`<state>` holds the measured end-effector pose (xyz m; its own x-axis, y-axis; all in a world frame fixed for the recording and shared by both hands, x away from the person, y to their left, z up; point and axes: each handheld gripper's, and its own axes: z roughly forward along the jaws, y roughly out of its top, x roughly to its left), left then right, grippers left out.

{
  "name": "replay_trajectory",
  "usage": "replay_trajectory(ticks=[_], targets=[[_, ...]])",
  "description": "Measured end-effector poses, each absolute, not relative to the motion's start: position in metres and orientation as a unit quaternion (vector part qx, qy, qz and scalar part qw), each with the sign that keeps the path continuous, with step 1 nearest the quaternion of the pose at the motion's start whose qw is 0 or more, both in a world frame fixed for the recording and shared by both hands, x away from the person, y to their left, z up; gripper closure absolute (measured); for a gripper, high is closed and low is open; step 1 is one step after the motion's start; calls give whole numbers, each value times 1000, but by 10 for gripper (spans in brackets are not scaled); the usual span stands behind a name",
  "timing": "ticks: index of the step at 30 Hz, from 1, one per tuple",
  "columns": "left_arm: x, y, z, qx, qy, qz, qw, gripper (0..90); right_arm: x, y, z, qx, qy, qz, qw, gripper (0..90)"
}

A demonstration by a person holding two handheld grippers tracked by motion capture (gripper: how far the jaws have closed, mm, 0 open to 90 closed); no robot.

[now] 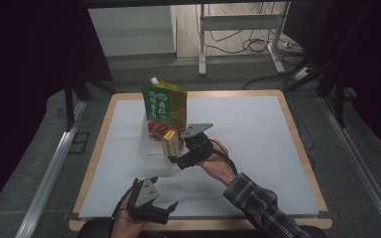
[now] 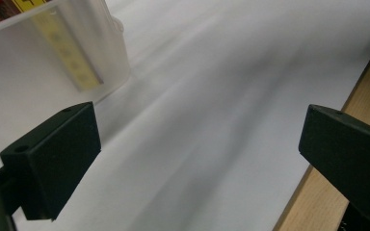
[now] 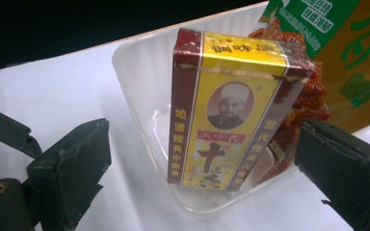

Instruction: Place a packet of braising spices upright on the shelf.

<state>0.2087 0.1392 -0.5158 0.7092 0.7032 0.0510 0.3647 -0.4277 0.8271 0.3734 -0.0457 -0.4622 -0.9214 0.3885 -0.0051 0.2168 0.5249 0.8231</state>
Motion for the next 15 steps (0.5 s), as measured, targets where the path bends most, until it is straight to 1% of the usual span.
replay_trajectory(ticks=[15], targets=[[209,139,-515,819,332,192,426,24,369,-57,-463,179,871,450,86,55]])
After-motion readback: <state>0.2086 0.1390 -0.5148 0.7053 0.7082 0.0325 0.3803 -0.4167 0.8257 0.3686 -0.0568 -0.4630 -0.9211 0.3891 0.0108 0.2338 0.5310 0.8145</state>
